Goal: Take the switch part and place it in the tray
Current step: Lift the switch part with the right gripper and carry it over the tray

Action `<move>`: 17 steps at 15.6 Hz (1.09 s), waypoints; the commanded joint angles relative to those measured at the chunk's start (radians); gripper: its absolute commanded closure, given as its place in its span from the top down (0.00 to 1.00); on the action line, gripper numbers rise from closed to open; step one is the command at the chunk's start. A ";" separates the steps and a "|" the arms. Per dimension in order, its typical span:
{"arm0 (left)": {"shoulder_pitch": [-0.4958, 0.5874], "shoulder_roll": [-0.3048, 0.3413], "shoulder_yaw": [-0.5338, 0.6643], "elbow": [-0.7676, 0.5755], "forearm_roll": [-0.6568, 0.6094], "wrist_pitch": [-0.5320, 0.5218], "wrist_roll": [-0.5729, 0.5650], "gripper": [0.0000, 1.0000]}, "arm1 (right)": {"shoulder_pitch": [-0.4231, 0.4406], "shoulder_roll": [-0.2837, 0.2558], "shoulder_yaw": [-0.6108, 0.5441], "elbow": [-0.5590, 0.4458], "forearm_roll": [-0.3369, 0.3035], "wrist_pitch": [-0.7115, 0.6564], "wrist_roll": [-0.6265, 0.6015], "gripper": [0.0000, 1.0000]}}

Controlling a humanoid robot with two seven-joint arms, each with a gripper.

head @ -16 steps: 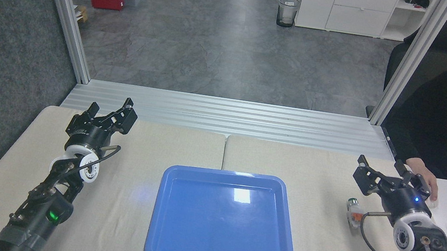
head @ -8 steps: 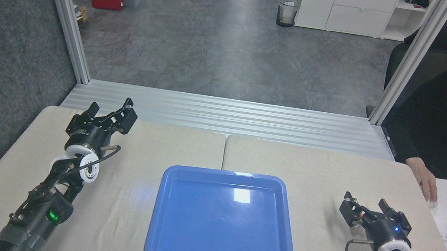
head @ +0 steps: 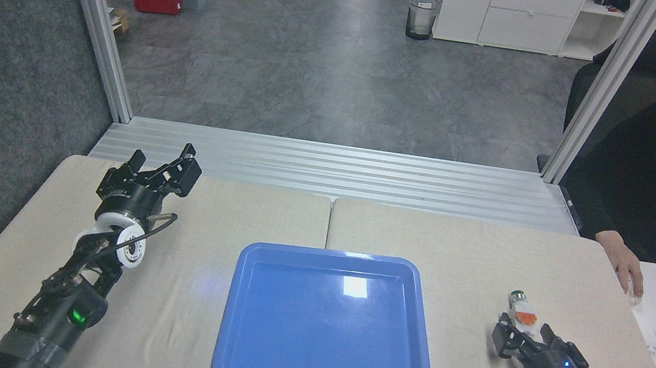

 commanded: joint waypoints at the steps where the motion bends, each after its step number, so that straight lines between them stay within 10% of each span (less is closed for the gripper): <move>1: 0.000 0.000 0.000 0.000 0.000 0.000 -0.001 1.00 | -0.010 0.031 0.000 0.003 -0.005 0.049 -0.015 0.00; 8: 0.000 0.000 0.000 0.000 0.000 0.000 -0.001 1.00 | -0.067 0.096 0.017 -0.458 0.001 0.155 0.022 0.00; 11: 0.000 0.000 0.000 0.000 0.000 0.000 -0.001 1.00 | -0.038 0.223 0.312 -0.646 0.087 0.256 0.068 0.00; 17: 0.000 0.000 0.000 0.000 0.000 0.000 -0.001 1.00 | 0.036 0.372 0.701 -0.570 0.212 0.482 0.135 0.00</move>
